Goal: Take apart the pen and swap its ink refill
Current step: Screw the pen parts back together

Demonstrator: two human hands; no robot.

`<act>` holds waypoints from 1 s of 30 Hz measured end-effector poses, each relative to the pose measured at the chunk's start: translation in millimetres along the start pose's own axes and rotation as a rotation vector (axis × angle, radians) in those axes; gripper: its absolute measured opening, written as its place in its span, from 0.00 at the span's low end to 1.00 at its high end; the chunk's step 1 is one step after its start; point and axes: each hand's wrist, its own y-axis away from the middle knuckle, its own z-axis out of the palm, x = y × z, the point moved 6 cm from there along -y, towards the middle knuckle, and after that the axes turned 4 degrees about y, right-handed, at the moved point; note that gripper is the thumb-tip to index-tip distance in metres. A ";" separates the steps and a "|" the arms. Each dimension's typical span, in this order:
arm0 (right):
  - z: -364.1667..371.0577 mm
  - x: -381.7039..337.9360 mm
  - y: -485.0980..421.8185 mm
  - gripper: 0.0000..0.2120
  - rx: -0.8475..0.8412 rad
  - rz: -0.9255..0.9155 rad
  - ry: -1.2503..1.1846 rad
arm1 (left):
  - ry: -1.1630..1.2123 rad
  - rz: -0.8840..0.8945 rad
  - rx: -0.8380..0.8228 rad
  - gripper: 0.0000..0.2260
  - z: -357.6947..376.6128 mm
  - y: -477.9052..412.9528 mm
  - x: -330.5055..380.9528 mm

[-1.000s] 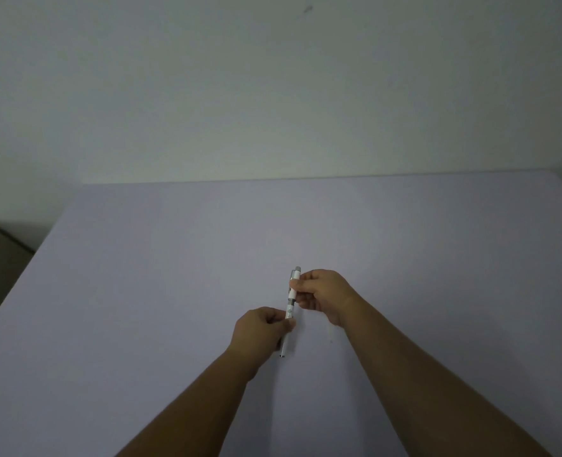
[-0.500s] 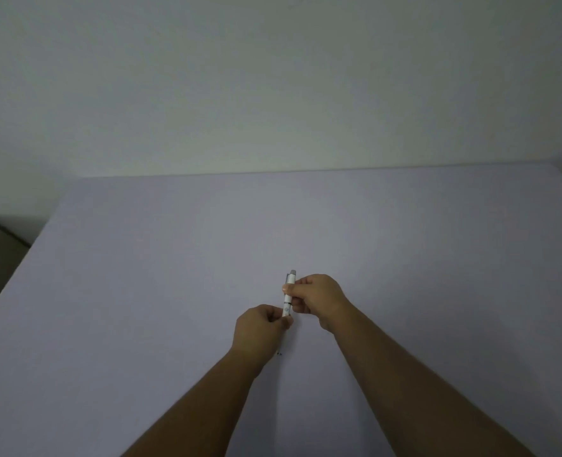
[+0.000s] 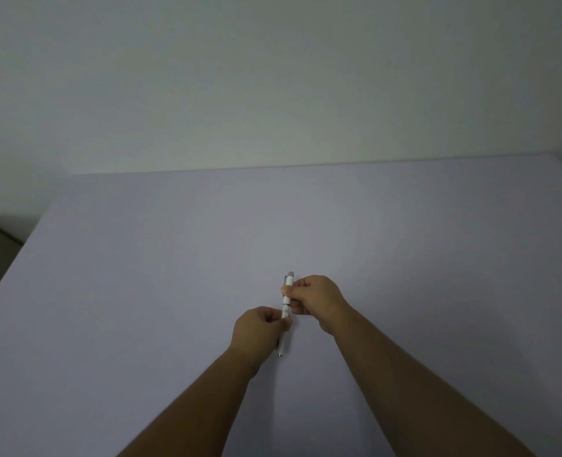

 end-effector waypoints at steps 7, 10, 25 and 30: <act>-42.8 -2.6 -9.2 0.13 0.317 -0.119 0.554 | 0.093 -0.078 0.051 0.01 -3.6 -9.5 -12.3; -51.1 8.8 -5.6 0.11 0.370 -0.065 0.763 | 0.003 -0.052 0.100 0.02 -2.9 -13.9 -12.2; -17.6 39.4 -10.9 0.08 0.299 0.012 0.762 | -0.104 -0.043 0.194 0.07 9.9 -32.3 -13.0; -11.6 39.7 -8.1 0.08 0.297 0.003 0.731 | -0.125 -0.065 0.205 0.08 12.7 -33.3 -12.7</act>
